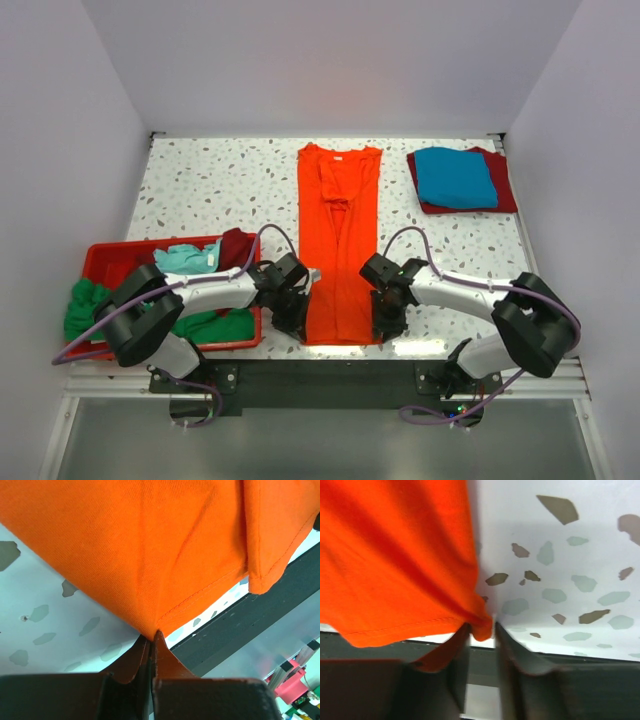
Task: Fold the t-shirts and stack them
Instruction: Fold the tshirt
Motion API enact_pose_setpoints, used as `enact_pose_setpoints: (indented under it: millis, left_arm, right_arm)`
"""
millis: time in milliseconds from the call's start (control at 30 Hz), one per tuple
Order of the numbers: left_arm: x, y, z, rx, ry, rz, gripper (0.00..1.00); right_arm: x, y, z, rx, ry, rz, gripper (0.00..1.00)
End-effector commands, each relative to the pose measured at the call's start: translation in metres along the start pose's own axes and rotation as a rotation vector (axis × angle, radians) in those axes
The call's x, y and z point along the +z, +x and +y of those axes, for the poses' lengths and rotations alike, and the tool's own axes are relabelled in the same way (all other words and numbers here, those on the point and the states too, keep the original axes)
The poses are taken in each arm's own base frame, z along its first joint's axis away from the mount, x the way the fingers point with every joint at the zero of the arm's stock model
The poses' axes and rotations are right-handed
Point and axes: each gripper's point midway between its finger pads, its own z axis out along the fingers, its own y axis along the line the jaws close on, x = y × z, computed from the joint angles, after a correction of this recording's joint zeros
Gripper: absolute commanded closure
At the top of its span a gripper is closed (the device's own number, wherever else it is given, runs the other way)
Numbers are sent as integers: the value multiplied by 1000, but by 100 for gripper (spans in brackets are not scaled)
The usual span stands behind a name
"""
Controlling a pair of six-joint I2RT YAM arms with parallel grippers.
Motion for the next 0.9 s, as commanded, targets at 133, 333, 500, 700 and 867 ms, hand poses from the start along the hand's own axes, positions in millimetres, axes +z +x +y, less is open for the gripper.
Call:
enact_pose_setpoints:
  millis: [133,333,500,700,867]
  left_arm:
    - [-1,6,9,5,-43,0,100]
    - [-10,-1,7,4,-60,-50,100]
    - [-30,-19,-1,14,-89,-129,100]
    - [-52,-38,-14,11,-99,-202,100]
    - [-70,-58,-21,31,-139,-261,100]
  right_arm:
    - [4,1,5,1,-32,11,91]
    - [-5,4,2,8,-31,5,100]
    - [-27,0,4,17,-28,-26,100]
    - [-53,-8,6,36,-30,-87,100]
    - [-74,-23,12,53,-30,-156,100]
